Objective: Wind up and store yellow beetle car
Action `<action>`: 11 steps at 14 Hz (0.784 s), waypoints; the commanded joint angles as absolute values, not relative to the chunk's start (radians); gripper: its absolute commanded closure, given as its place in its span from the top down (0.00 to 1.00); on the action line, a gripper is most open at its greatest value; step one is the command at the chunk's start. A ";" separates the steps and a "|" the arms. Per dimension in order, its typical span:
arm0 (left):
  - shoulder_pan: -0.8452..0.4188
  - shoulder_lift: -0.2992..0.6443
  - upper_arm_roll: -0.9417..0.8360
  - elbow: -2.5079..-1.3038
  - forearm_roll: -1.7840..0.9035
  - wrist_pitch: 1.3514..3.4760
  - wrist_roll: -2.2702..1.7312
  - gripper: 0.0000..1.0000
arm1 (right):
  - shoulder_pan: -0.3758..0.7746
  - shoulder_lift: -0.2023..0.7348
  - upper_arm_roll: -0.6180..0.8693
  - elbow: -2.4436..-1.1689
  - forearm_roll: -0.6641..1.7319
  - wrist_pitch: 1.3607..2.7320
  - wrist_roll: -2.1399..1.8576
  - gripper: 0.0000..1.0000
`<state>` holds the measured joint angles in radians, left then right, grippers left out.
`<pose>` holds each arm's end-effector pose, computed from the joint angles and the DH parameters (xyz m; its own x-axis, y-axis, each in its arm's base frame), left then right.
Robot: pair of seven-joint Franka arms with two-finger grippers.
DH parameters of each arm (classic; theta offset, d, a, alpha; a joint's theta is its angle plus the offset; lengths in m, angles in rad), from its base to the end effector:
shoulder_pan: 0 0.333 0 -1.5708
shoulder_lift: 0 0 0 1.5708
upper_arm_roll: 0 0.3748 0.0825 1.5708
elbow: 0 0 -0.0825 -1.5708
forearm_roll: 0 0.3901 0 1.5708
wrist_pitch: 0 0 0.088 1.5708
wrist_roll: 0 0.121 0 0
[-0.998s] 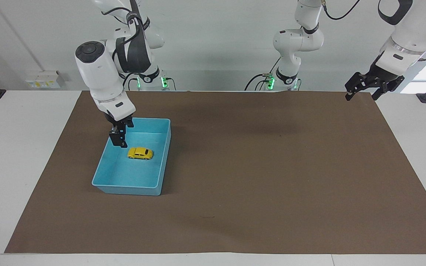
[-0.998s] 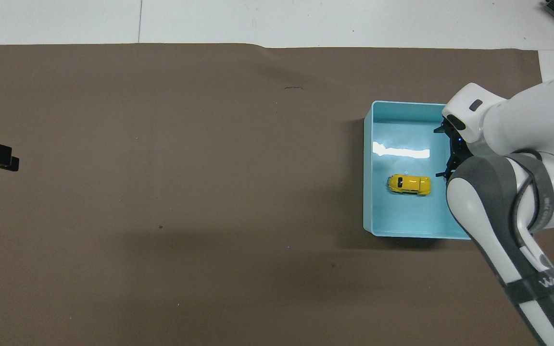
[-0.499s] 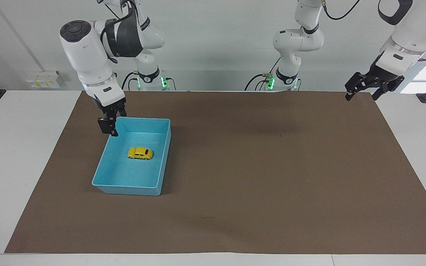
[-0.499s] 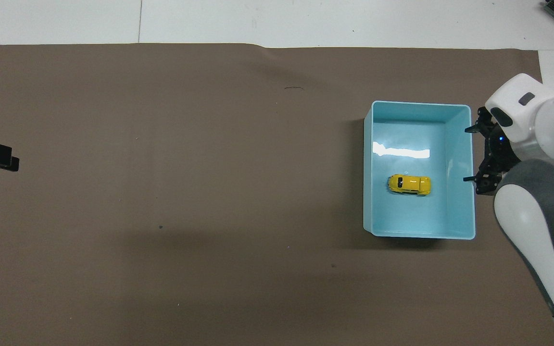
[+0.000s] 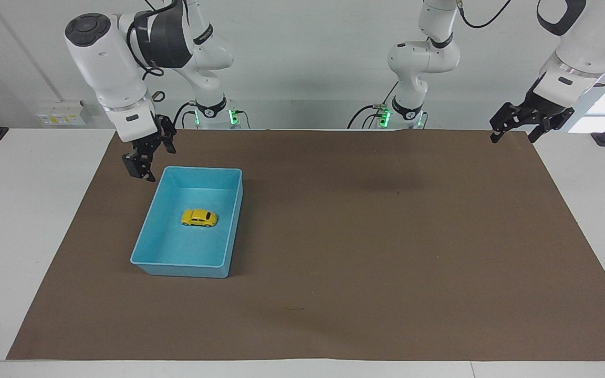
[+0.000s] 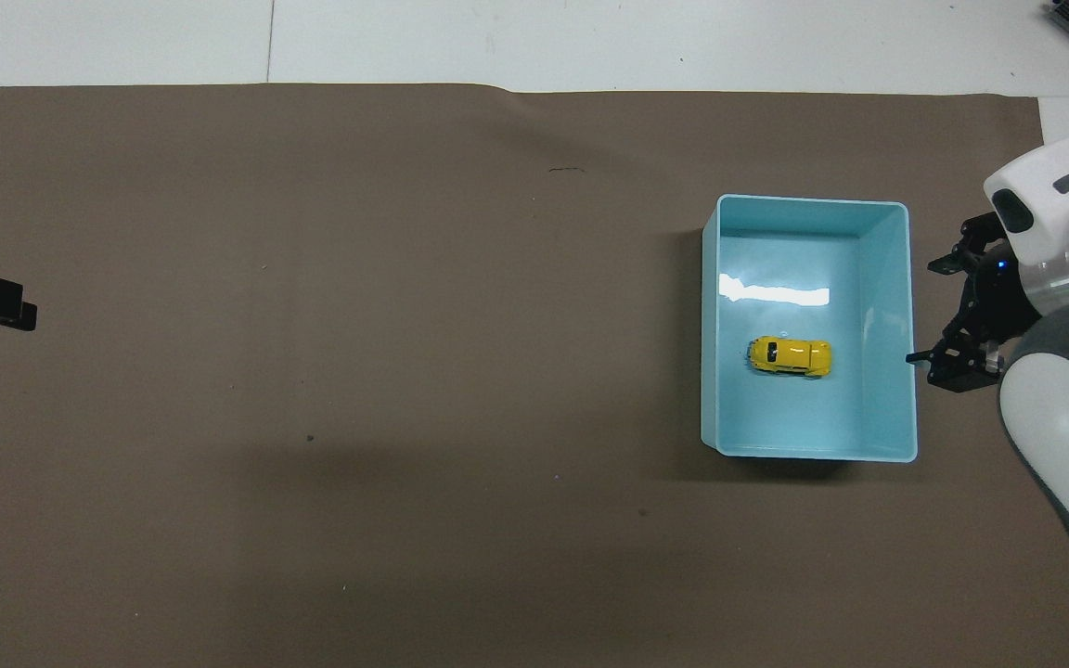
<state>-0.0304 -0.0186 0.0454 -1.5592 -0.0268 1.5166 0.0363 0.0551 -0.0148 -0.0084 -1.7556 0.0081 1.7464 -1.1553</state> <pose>0.5480 0.0051 0.6805 0.9995 -0.0228 -0.0230 -0.0221 -0.9993 0.0285 0.5634 0.0271 0.6038 0.3618 0.9322 0.0097 0.9323 -0.3618 0.0018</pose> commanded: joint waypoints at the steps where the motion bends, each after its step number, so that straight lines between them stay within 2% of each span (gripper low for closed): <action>1: -0.017 -0.032 0.040 -1.562 -0.032 1.502 0.043 1.00 | 0.074 -0.023 -0.017 -1.718 0.023 1.697 -1.072 1.00; 6: -0.018 -0.032 0.040 -1.562 -0.032 1.503 0.043 1.00 | 0.072 -0.025 -0.055 -1.632 0.025 1.599 -0.947 1.00; 11: -0.017 -0.031 0.040 -1.562 -0.032 1.503 0.043 1.00 | 0.089 -0.044 -0.057 -1.597 0.025 1.568 -0.624 1.00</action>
